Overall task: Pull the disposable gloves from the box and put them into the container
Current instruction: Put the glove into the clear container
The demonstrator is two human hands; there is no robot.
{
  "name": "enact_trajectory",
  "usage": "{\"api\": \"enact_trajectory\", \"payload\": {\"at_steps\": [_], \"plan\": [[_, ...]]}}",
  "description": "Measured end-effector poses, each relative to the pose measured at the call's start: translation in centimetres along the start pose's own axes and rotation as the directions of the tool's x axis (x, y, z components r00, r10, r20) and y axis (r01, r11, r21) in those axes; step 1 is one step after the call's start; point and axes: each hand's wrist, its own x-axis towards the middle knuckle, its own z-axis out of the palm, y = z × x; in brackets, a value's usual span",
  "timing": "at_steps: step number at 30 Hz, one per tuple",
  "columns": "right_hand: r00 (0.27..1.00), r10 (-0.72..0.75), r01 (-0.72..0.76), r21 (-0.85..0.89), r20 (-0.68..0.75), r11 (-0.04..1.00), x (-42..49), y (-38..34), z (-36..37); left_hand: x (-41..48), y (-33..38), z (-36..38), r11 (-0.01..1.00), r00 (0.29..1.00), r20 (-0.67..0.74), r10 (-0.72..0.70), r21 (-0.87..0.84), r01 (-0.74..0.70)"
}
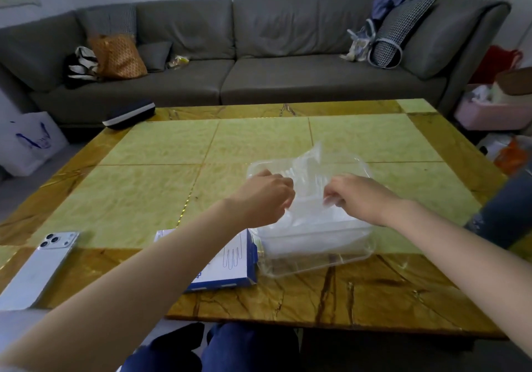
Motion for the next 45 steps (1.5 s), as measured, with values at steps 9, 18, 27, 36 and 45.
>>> {"api": "enact_trajectory", "payload": {"at_steps": [9,18,27,36,45], "plan": [[0.884,0.135,-0.097,-0.106,0.447,0.990,3.5,0.5,1.6,3.6,0.3,3.0,0.982,0.909,0.407,-0.084,0.186,0.008],[0.779,-0.025,-0.148,0.223,0.627,0.963,4.1,0.2,-1.7,4.3,0.0,2.6,0.970,0.735,0.676,-0.042,-0.148,0.192],[0.875,0.046,-0.060,0.014,0.482,0.998,5.8,0.0,4.0,5.5,0.1,5.1,0.979,0.748,0.640,-0.175,0.035,0.199],[0.828,0.157,-0.050,-0.208,0.538,0.977,5.8,1.5,4.3,5.0,0.7,5.5,0.988,0.695,0.706,-0.138,0.052,0.144],[0.965,0.125,-0.096,-0.134,0.232,0.986,3.9,-1.4,0.4,3.2,-0.1,0.8,0.968,0.915,0.337,-0.222,0.186,0.167]]}}
